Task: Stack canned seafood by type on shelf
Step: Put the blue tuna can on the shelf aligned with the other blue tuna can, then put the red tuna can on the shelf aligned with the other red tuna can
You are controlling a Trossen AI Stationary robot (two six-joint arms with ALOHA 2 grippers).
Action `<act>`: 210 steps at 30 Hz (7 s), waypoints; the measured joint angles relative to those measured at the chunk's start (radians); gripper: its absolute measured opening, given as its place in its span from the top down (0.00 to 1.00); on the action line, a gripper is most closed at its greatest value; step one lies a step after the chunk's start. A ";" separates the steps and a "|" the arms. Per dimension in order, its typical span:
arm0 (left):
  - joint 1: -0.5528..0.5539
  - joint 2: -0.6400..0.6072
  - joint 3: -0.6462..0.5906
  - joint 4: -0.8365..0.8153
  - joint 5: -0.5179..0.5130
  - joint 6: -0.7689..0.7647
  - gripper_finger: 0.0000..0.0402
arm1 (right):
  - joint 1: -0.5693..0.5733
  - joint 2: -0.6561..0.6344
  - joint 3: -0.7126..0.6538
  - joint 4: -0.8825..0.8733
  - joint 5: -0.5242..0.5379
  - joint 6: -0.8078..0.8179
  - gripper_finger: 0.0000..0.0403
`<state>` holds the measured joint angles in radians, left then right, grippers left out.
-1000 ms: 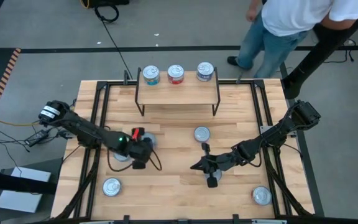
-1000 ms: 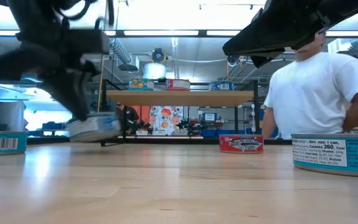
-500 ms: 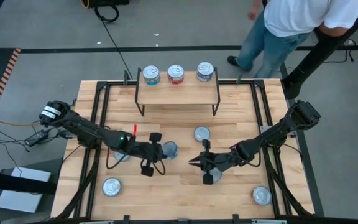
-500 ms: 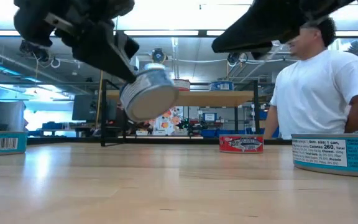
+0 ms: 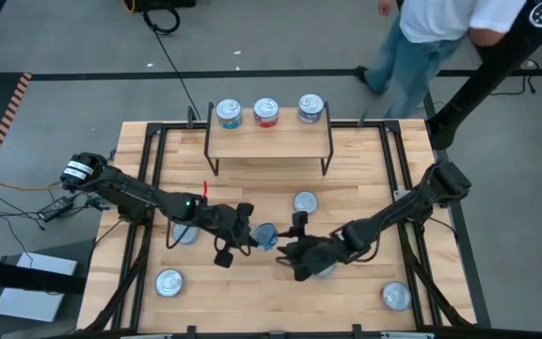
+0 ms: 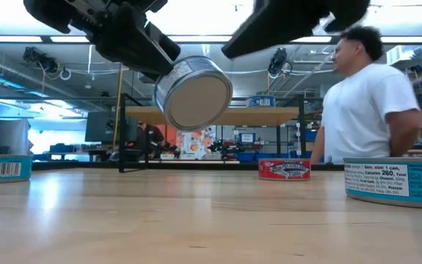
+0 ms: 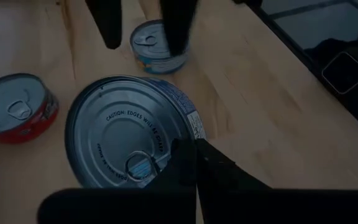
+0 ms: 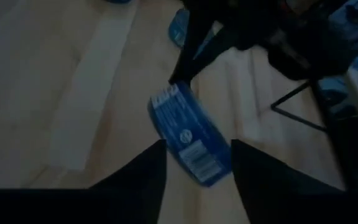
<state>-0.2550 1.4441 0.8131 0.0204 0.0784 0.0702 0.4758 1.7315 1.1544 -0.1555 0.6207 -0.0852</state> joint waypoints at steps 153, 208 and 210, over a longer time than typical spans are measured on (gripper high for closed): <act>-0.107 -0.024 -0.468 0.967 -0.214 0.004 0.89 | -0.665 -0.033 0.255 -0.744 0.081 -0.090 0.48; -0.105 -0.024 -0.468 0.922 -0.249 0.055 0.89 | 0.076 -0.035 0.114 -0.745 -0.701 0.865 0.99; -0.105 -0.024 -0.468 0.924 -0.249 0.061 0.89 | 0.097 -0.035 0.114 -0.790 -0.706 0.927 0.99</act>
<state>-0.3602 1.4200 0.3454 0.9443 -0.1707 0.1308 0.5724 1.6966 1.2686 -0.9457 -0.0851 0.8418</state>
